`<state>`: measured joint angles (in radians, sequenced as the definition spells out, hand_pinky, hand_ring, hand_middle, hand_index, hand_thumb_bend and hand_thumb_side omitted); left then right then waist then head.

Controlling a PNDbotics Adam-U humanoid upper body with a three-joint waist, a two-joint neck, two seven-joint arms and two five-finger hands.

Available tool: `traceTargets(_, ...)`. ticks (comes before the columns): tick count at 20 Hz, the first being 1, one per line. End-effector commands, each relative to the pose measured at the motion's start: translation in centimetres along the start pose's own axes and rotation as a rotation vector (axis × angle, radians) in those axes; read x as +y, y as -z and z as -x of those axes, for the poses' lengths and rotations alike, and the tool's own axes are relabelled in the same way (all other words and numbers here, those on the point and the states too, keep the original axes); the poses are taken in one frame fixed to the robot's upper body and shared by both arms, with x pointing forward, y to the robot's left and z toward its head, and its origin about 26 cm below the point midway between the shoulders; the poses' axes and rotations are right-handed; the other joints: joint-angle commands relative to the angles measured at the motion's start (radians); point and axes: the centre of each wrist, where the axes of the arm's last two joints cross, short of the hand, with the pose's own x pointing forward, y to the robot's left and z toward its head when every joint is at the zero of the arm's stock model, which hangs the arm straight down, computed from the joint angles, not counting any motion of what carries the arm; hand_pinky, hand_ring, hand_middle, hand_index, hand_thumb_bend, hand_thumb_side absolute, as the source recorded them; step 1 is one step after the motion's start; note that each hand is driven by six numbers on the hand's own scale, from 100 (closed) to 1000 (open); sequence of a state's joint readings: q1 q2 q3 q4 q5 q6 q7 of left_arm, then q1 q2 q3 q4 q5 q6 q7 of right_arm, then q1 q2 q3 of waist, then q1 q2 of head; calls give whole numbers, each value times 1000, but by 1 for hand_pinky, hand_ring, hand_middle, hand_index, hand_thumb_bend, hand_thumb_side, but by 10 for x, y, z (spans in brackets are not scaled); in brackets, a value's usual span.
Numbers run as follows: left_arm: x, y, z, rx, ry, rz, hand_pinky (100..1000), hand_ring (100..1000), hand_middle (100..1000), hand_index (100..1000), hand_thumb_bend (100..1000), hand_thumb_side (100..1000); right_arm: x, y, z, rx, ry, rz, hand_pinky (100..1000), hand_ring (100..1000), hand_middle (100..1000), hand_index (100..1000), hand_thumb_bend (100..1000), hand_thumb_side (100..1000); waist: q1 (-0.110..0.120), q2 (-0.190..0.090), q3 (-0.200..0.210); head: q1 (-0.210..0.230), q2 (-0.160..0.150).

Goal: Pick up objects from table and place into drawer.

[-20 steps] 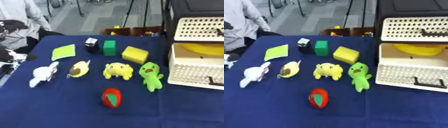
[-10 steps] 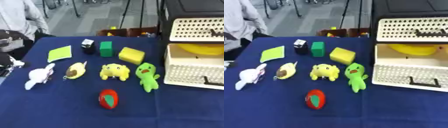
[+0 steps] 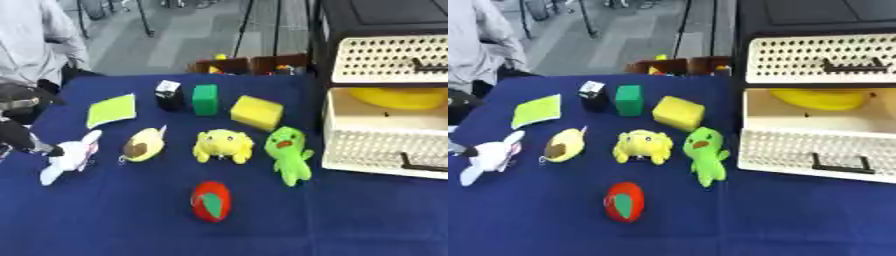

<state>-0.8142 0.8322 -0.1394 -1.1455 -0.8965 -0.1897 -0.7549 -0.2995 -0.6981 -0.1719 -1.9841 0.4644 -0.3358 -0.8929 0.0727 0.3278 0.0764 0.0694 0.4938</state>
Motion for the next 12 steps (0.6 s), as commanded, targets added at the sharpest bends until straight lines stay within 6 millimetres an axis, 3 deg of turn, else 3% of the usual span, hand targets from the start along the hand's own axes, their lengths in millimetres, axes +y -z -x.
traceTargets(1, 6, -2, 7, 35, 24, 26, 771, 870, 925, 1000, 508, 481, 0, 7, -3, -37, 11, 19, 473, 655, 614, 840, 100, 775, 0, -14, -3, 4, -15)
traceTargets(5, 4, 5, 7, 84, 44, 64, 787, 871, 926, 1000, 470, 439, 1, 5, -4, -33, 14, 17, 473, 655, 607, 834, 100, 777, 1, -11, -9, 7, -17)
traceTargets(8, 2, 11, 8, 132, 63, 90, 798, 873, 928, 1000, 494, 461, 2, 4, -5, -29, 15, 16, 473, 654, 604, 833, 100, 776, 2, -10, -12, 10, -19)
traceTargets(11, -1, 15, 12, 157, 57, 117, 790, 870, 924, 1000, 593, 520, 3, 2, -5, -25, 15, 12, 473, 652, 597, 827, 100, 773, 2, -8, -14, 15, -22)
traceTargets(12, -2, 16, 13, 156, 44, 114, 787, 866, 920, 1000, 590, 515, 3, 1, -5, -23, 14, 11, 473, 652, 597, 826, 100, 777, 2, -7, -15, 16, -23)
